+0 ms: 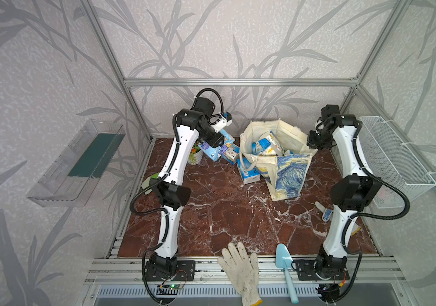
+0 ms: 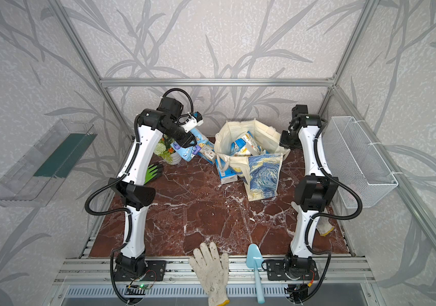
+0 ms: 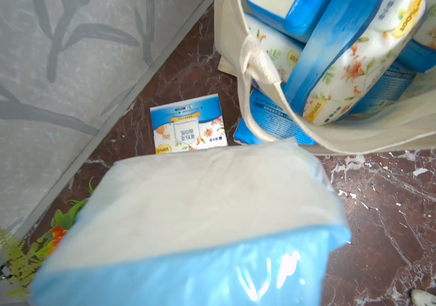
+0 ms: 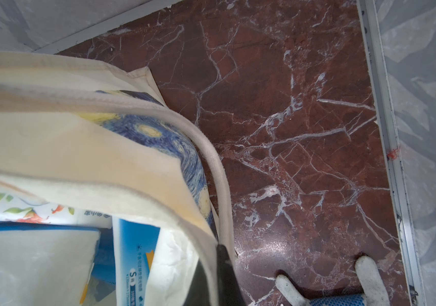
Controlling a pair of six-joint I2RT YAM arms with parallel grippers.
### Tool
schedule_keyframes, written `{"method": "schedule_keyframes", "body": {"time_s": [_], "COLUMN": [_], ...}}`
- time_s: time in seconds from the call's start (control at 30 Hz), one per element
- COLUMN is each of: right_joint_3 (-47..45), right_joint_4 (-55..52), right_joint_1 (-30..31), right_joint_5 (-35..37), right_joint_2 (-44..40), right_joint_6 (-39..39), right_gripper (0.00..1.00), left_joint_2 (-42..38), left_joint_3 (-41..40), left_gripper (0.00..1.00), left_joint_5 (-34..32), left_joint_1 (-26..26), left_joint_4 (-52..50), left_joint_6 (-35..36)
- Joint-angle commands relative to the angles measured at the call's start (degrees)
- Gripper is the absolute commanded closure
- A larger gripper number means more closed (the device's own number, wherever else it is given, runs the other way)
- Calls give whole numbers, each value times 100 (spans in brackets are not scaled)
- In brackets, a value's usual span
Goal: Put tissues into the canvas bag
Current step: Pick up the pack of facial tissues from the center of the board, then place the pack of facial tissues in the canvas bag.
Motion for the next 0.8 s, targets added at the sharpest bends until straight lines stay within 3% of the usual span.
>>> {"method": "schedule_keyframes", "body": {"time_s": [0.0, 0.33, 0.77], "right_joint_3": [-39, -197, -31], "right_joint_4": [-40, -54, -79], "right_joint_1": [-25, -19, -3], "right_joint_5": [5, 49, -17], "right_joint_2": [-125, -198, -256], "right_joint_6": [9, -11, -88], "right_gripper": [96, 96, 96], "left_joint_2": [-8, -72, 15], "left_joint_3": [-155, 246, 386], "left_gripper": [52, 56, 55], "left_joint_5": [-153, -58, 39], "left_joint_1": [-284, -495, -1105], "left_joint_4": [532, 1877, 3206], "left_joint_6": [-517, -1600, -2362]}}
